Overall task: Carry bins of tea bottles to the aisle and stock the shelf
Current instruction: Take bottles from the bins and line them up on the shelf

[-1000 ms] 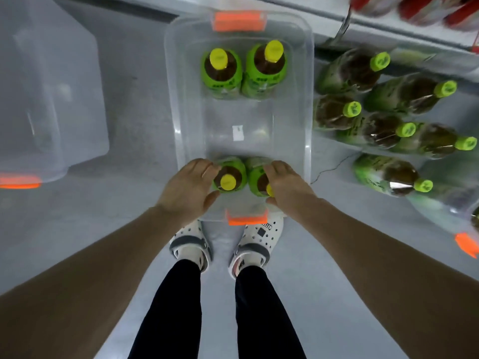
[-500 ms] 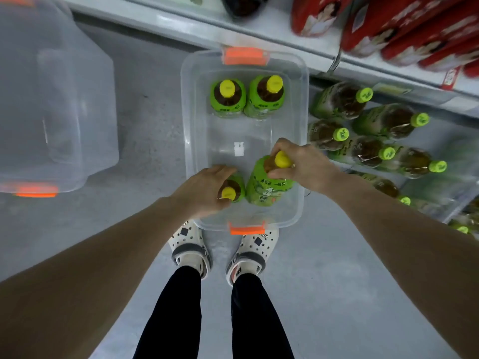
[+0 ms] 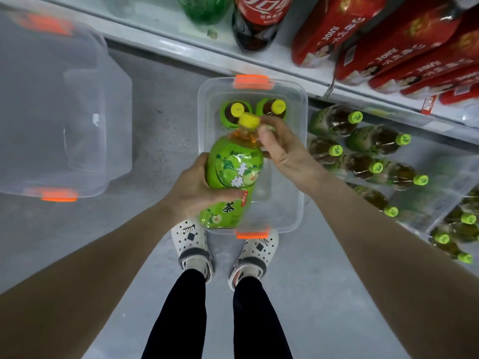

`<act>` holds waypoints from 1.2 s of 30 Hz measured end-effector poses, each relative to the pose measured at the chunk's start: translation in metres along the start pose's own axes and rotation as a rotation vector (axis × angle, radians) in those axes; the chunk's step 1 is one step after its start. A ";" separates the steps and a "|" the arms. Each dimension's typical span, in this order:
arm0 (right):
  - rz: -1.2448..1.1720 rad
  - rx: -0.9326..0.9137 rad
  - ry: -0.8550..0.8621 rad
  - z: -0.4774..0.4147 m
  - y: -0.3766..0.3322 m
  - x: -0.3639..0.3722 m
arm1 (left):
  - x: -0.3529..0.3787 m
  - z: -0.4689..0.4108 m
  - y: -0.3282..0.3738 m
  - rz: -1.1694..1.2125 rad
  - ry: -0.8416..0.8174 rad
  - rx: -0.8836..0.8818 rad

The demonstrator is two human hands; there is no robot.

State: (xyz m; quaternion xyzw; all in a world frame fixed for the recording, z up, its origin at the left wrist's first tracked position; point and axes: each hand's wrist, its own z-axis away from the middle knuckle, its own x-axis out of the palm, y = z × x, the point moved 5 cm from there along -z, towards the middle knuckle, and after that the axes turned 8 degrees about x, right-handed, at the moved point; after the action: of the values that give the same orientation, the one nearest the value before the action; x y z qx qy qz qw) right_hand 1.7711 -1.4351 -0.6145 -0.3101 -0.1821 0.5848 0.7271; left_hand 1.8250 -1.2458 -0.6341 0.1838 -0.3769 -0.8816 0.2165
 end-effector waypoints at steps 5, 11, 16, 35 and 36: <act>0.360 0.261 0.050 -0.019 0.122 0.023 | -0.039 -0.003 -0.051 0.031 0.141 -0.096; 0.630 0.139 -0.028 -0.040 0.197 0.075 | -0.044 -0.014 -0.090 0.088 0.173 -0.145; 0.327 0.158 0.124 -0.072 0.188 0.071 | -0.036 -0.018 -0.102 0.178 0.136 -0.122; 0.115 0.438 0.413 -0.010 0.133 -0.006 | -0.031 0.018 -0.044 0.217 0.121 -0.158; 0.073 0.433 0.427 0.009 0.122 -0.015 | -0.032 0.026 -0.030 0.205 0.117 -0.153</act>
State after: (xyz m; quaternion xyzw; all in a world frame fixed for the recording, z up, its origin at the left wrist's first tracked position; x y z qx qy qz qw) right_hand 1.6715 -1.4319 -0.6870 -0.2702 0.1147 0.5573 0.7767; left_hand 1.8316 -1.1950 -0.6343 0.1785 -0.3120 -0.8688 0.3406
